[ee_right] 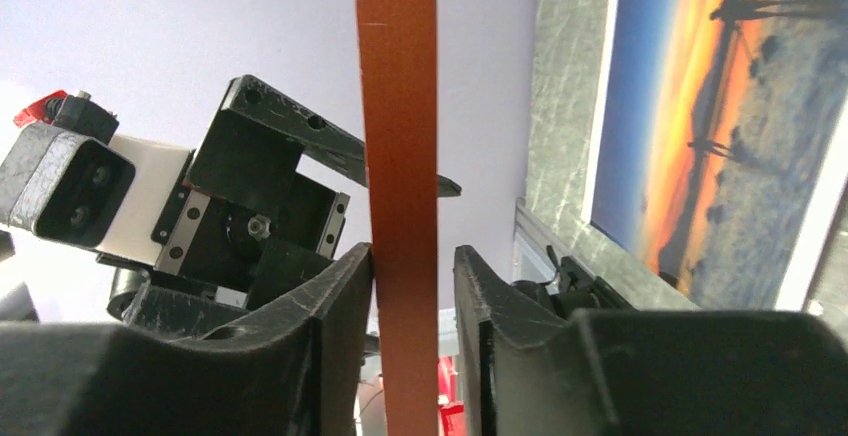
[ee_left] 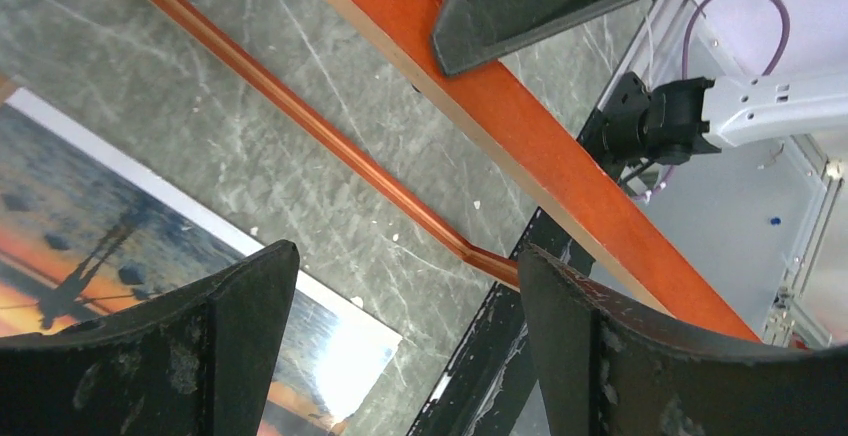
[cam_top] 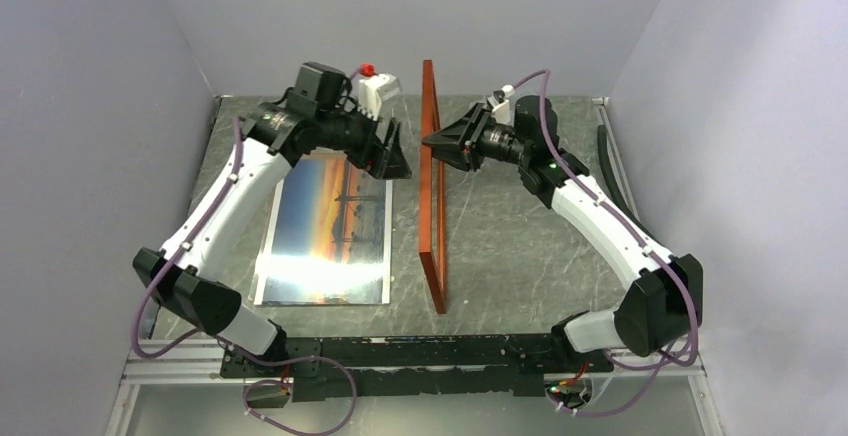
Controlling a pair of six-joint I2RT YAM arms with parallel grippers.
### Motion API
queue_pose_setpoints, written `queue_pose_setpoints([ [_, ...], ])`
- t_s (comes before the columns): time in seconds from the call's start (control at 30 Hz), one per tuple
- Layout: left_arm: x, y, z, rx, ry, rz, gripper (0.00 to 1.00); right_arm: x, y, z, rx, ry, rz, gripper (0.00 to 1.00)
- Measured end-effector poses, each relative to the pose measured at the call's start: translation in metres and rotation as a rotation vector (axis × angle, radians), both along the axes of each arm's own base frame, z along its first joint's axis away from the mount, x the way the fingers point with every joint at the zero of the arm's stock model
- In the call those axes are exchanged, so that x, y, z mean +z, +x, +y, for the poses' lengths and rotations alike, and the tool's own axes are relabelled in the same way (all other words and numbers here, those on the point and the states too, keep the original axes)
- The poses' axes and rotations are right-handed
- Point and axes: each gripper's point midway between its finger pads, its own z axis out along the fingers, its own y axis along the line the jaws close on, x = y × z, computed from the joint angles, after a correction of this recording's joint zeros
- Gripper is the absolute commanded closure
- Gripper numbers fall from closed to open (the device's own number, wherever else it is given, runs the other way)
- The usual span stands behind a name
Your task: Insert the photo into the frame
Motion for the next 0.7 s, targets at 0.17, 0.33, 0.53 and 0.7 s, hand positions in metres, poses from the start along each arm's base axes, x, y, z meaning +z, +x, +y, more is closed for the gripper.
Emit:
queue_pose_setpoints([
  [0.17,-0.019,-0.003,-0.031,-0.062,0.042,0.035,0.16,-0.005,-0.001,-0.025,-0.042,-0.023,0.005,0.51],
  [0.33,-0.024,0.002,-0.06,-0.103,0.063,0.026,0.16,-0.012,-0.002,-0.049,-0.079,-0.039,0.017,0.32],
  [0.53,-0.018,-0.001,-0.078,-0.134,0.059,-0.008,0.16,-0.017,-0.003,-0.073,-0.11,-0.109,0.02,0.24],
  [0.7,-0.019,-0.002,-0.088,-0.151,0.062,-0.019,0.17,-0.013,0.002,-0.096,-0.155,-0.192,0.001,0.22],
])
